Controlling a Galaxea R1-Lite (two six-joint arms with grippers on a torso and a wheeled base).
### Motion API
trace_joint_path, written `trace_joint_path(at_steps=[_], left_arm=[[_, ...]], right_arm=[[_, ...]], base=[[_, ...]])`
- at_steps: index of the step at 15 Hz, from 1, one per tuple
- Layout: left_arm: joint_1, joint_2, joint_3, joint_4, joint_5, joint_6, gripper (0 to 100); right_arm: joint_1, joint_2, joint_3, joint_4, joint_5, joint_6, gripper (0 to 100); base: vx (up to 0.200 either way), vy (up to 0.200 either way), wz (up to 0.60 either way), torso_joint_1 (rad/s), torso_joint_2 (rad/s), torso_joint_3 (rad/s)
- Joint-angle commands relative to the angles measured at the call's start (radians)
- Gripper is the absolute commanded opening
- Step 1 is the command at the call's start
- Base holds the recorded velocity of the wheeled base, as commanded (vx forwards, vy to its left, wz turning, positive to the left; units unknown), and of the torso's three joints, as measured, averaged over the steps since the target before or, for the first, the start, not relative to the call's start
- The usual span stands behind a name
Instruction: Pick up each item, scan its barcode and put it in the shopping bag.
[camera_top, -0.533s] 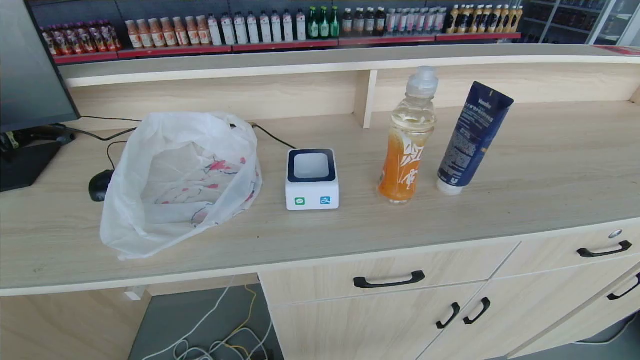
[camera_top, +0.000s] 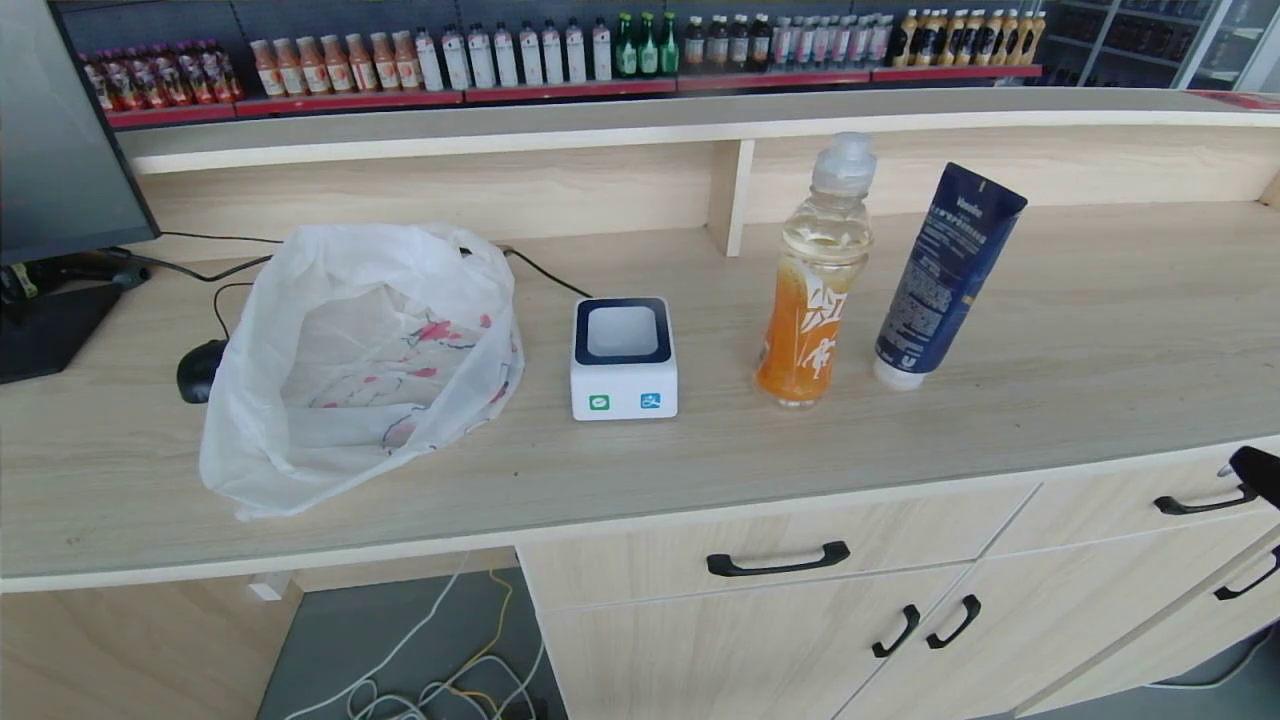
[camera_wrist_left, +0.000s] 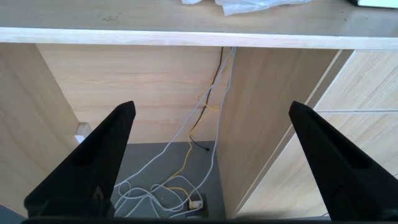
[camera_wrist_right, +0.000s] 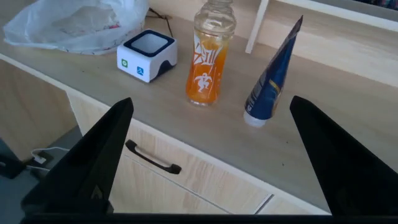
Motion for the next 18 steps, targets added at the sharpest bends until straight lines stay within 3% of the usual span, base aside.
trace_joint_path(at_steps=[1, 5, 6, 9, 10, 12, 15, 18], left_arm=[[0.0, 0.0, 0.0, 0.0, 0.0, -0.001, 100], [0.0, 0.0, 0.0, 0.0, 0.0, -0.001, 100], [0.0, 0.0, 0.0, 0.0, 0.0, -0.001, 100], [0.0, 0.0, 0.0, 0.0, 0.0, -0.001, 100], [0.0, 0.0, 0.0, 0.0, 0.0, -0.001, 100], [0.0, 0.0, 0.0, 0.0, 0.0, -0.001, 100], [0.0, 0.0, 0.0, 0.0, 0.0, -0.001, 100], [0.0, 0.0, 0.0, 0.0, 0.0, -0.001, 100]], right_arm=[[0.096, 0.135, 0.011, -0.037, -0.035, -0.027, 100], [0.291, 0.21, 0.041, -0.133, -0.23, -0.024, 100], [0.369, 0.227, 0.083, -0.181, -0.374, -0.007, 100], [0.449, 0.251, 0.133, -0.273, -0.587, 0.009, 100], [0.475, 0.259, 0.134, -0.278, -0.616, 0.009, 100], [0.608, 0.34, 0.134, -0.354, -0.762, 0.026, 100], [0.668, 0.52, 0.123, -0.653, -0.946, 0.031, 100], [0.7, 0.737, 0.077, -0.926, -1.047, 0.032, 100]], base=[[0.0, 0.0, 0.0, 0.0, 0.0, 0.0], [0.0, 0.0, 0.0, 0.0, 0.0, 0.0], [0.0, 0.0, 0.0, 0.0, 0.0, 0.0], [0.0, 0.0, 0.0, 0.0, 0.0, 0.0], [0.0, 0.0, 0.0, 0.0, 0.0, 0.0], [0.0, 0.0, 0.0, 0.0, 0.0, 0.0], [0.0, 0.0, 0.0, 0.0, 0.0, 0.0], [0.0, 0.0, 0.0, 0.0, 0.0, 0.0]])
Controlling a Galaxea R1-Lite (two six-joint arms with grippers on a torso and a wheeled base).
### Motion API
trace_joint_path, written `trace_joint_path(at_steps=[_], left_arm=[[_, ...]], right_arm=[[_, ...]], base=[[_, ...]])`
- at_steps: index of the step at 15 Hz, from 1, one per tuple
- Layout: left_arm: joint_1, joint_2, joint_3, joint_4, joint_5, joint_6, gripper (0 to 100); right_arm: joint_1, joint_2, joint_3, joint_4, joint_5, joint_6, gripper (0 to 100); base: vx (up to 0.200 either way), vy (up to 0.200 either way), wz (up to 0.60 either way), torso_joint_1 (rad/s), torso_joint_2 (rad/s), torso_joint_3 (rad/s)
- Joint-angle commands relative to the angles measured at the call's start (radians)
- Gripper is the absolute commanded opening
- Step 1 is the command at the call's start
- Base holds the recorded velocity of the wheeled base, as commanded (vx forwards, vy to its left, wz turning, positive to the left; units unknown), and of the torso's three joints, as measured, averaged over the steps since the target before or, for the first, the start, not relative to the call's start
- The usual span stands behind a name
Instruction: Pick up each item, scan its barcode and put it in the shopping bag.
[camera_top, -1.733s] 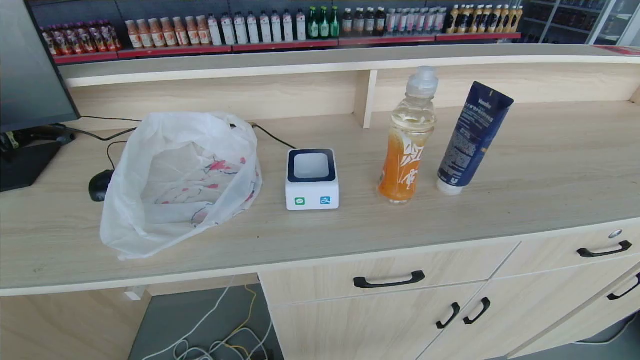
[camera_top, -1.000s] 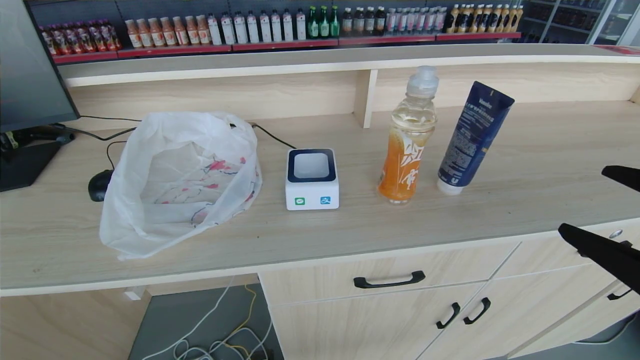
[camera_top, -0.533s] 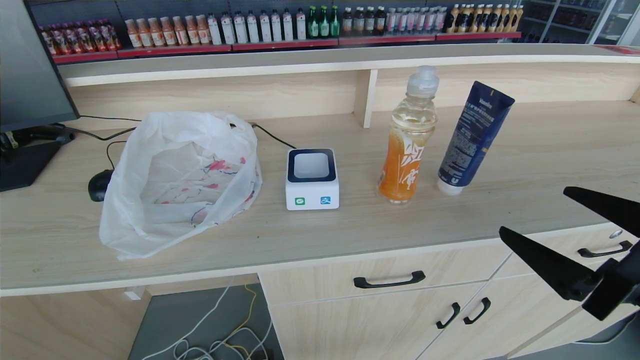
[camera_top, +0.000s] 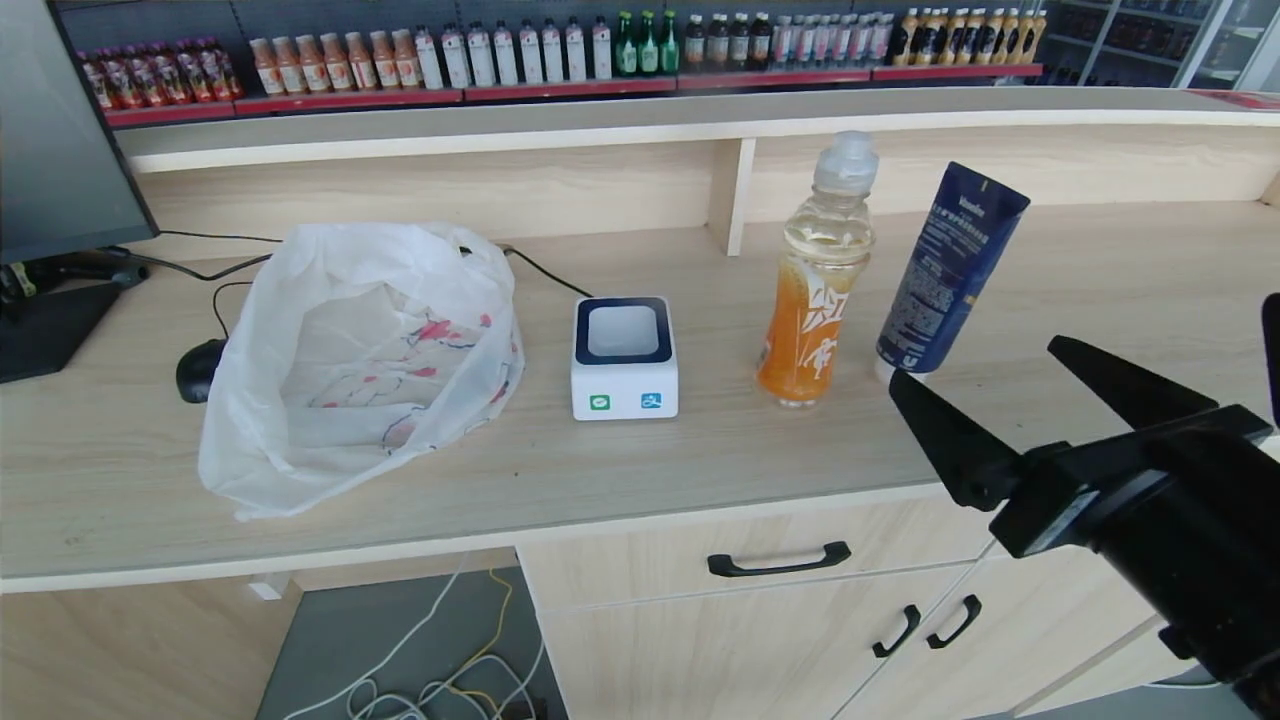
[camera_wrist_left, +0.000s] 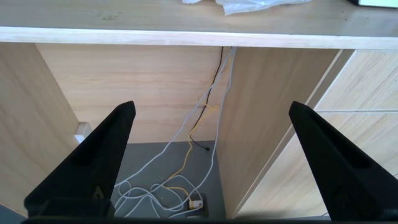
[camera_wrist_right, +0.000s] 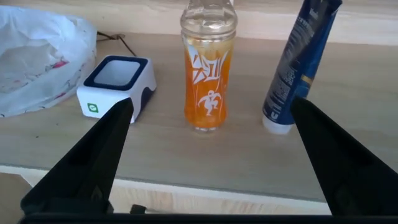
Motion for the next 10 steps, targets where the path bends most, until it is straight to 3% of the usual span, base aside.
trace_joint_path(at_steps=[1, 4, 10], left_arm=[[0.0, 0.0, 0.0, 0.0, 0.0, 0.0, 100], [0.0, 0.0, 0.0, 0.0, 0.0, 0.0, 100], [0.0, 0.0, 0.0, 0.0, 0.0, 0.0, 100]], right_arm=[[0.029, 0.243, -0.066, -0.194, -0.065, -0.001, 100], [0.029, 0.343, -0.134, -0.349, -0.071, -0.03, 100], [-0.005, 0.383, -0.145, -0.358, -0.056, -0.024, 100]], base=[[0.0, 0.0, 0.0, 0.0, 0.0, 0.0], [0.0, 0.0, 0.0, 0.0, 0.0, 0.0], [0.0, 0.0, 0.0, 0.0, 0.0, 0.0]])
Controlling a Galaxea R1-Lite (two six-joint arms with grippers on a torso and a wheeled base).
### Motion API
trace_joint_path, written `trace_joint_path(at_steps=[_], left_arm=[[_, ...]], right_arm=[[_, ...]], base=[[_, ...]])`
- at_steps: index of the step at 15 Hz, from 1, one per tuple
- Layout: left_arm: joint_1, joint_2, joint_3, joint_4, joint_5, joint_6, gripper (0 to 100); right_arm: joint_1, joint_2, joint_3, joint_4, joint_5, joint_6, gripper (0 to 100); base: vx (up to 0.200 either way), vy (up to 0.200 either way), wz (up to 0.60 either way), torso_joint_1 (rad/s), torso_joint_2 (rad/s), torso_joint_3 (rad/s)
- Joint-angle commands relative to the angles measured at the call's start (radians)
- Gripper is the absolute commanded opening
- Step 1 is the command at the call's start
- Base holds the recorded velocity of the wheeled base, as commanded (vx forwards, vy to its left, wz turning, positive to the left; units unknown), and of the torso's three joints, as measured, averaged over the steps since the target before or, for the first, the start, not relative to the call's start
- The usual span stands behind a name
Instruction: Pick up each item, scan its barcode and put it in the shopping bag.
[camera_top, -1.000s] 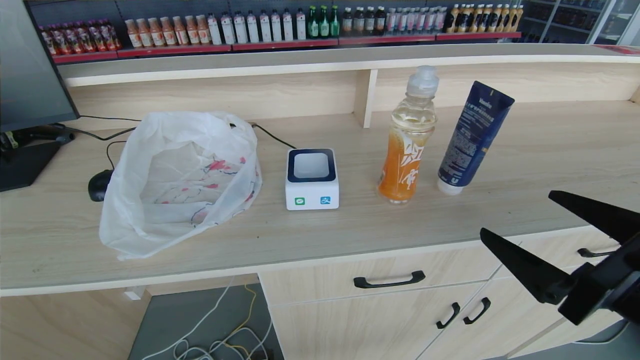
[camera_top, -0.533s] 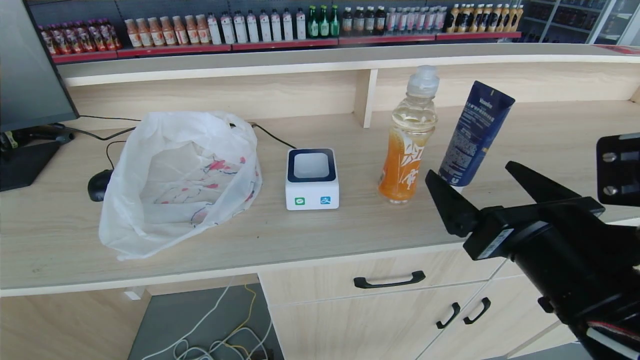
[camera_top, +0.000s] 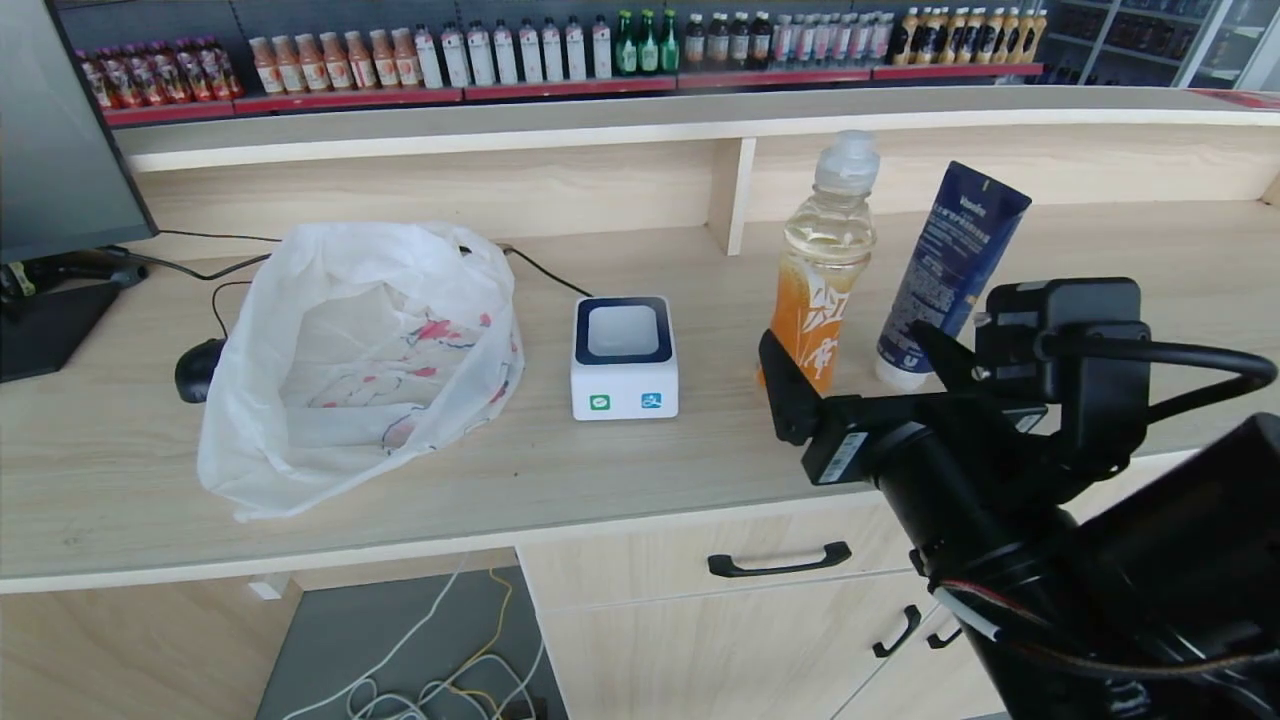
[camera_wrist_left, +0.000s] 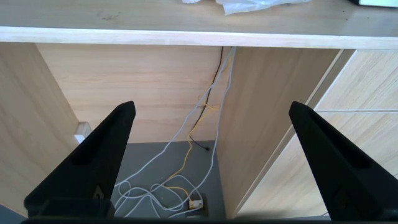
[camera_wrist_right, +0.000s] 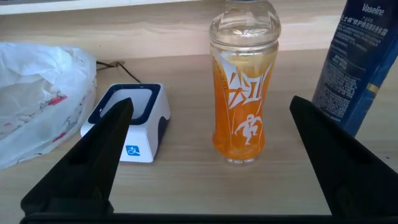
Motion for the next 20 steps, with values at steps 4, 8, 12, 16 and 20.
trace_joint_path(at_steps=[4, 8, 12, 16, 20], left_arm=[[0.0, 0.0, 0.0, 0.0, 0.0, 0.0, 100], [0.0, 0.0, 0.0, 0.0, 0.0, 0.0, 100], [0.0, 0.0, 0.0, 0.0, 0.0, 0.0, 100], [0.0, 0.0, 0.0, 0.0, 0.0, 0.0, 100], [0.0, 0.0, 0.0, 0.0, 0.0, 0.0, 100]], right_arm=[[-0.107, 0.036, -0.056, 0.009, 0.122, 0.007, 100], [-0.161, 0.063, -0.088, 0.018, 0.182, 0.01, 100], [-0.196, 0.069, -0.131, 0.096, 0.234, 0.042, 100], [-0.236, 0.069, -0.177, 0.176, 0.24, 0.062, 100], [-0.285, 0.089, -0.242, 0.231, 0.28, 0.105, 100]], base=[[0.0, 0.0, 0.0, 0.0, 0.0, 0.0], [0.0, 0.0, 0.0, 0.0, 0.0, 0.0], [0.0, 0.0, 0.0, 0.0, 0.0, 0.0], [0.0, 0.0, 0.0, 0.0, 0.0, 0.0], [0.0, 0.0, 0.0, 0.0, 0.0, 0.0]])
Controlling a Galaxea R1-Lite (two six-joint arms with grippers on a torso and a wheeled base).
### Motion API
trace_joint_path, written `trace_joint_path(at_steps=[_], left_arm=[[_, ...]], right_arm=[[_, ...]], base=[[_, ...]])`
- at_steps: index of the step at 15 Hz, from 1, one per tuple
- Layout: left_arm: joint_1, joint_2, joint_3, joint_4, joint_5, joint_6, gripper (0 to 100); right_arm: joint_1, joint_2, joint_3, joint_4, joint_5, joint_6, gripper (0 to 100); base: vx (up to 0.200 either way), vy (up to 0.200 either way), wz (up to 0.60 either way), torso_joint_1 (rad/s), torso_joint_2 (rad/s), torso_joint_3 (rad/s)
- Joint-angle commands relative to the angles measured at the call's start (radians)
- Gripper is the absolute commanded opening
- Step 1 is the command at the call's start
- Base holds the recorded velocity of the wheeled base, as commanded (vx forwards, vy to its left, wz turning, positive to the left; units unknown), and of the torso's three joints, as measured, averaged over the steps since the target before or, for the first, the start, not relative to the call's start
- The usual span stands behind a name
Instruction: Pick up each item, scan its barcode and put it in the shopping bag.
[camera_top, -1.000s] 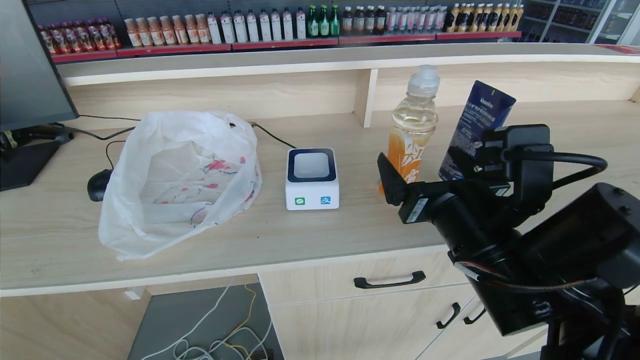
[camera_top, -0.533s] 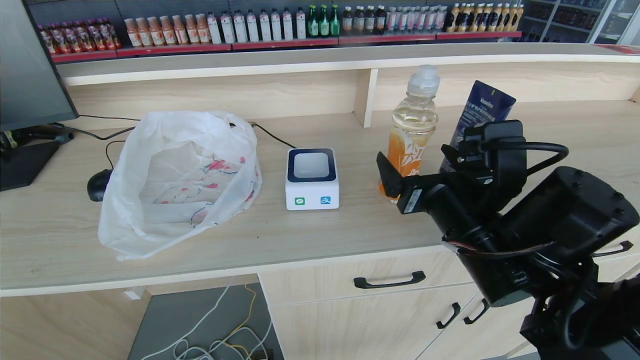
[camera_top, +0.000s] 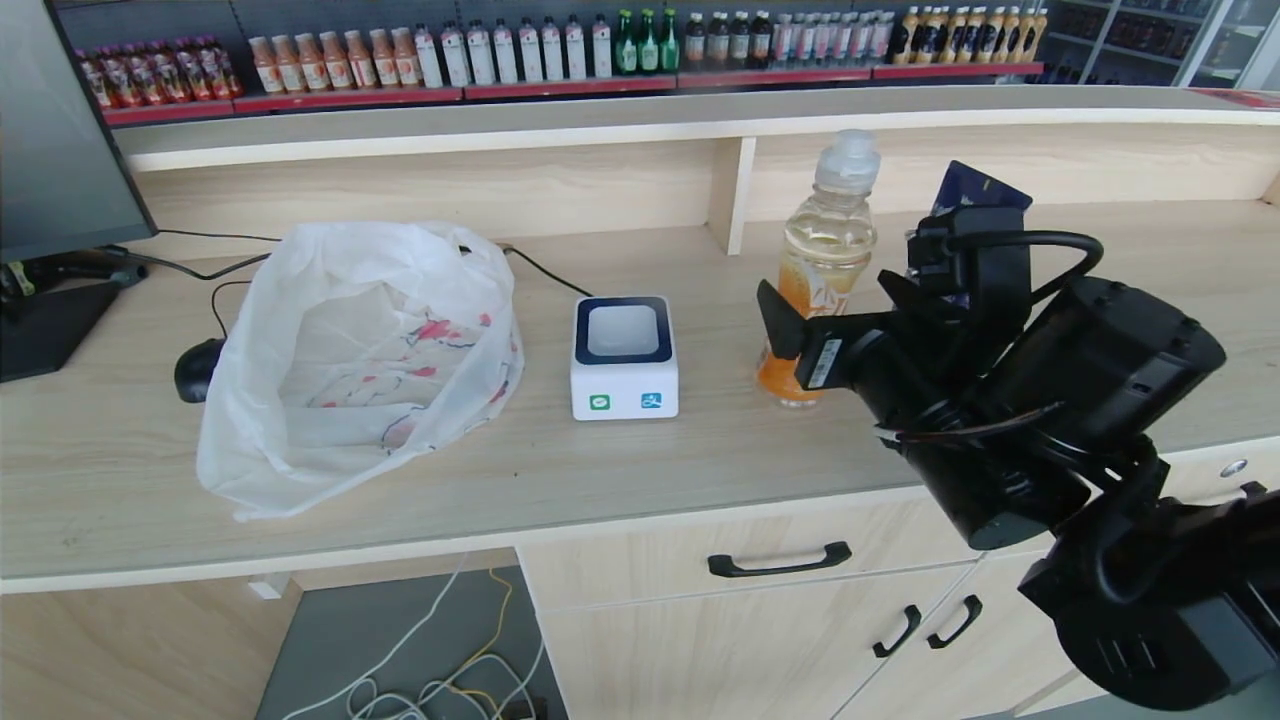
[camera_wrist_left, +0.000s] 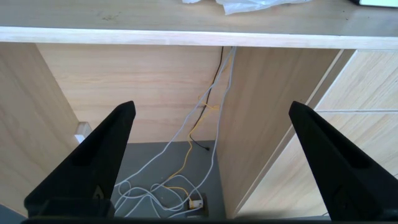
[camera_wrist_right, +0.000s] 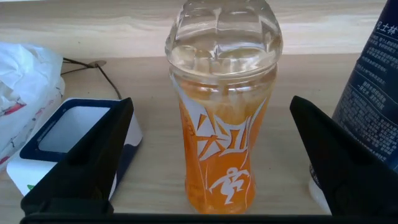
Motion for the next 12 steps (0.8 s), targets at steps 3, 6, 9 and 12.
trace_joint_path(at_steps=[3, 6, 9, 12], left_arm=[[0.0, 0.0, 0.0, 0.0, 0.0, 0.0, 100], [0.0, 0.0, 0.0, 0.0, 0.0, 0.0, 100], [0.0, 0.0, 0.0, 0.0, 0.0, 0.0, 100], [0.0, 0.0, 0.0, 0.0, 0.0, 0.0, 100]], right_arm=[[-0.031, 0.013, -0.019, 0.022, 0.025, 0.022, 100], [-0.037, 0.035, -0.049, 0.033, 0.037, 0.024, 100], [-0.049, 0.075, -0.109, 0.036, 0.06, 0.024, 100], [-0.056, 0.102, -0.125, 0.034, 0.071, 0.062, 100]], base=[[0.0, 0.0, 0.0, 0.0, 0.0, 0.0], [0.0, 0.0, 0.0, 0.0, 0.0, 0.0], [0.0, 0.0, 0.0, 0.0, 0.0, 0.0], [0.0, 0.0, 0.0, 0.0, 0.0, 0.0]])
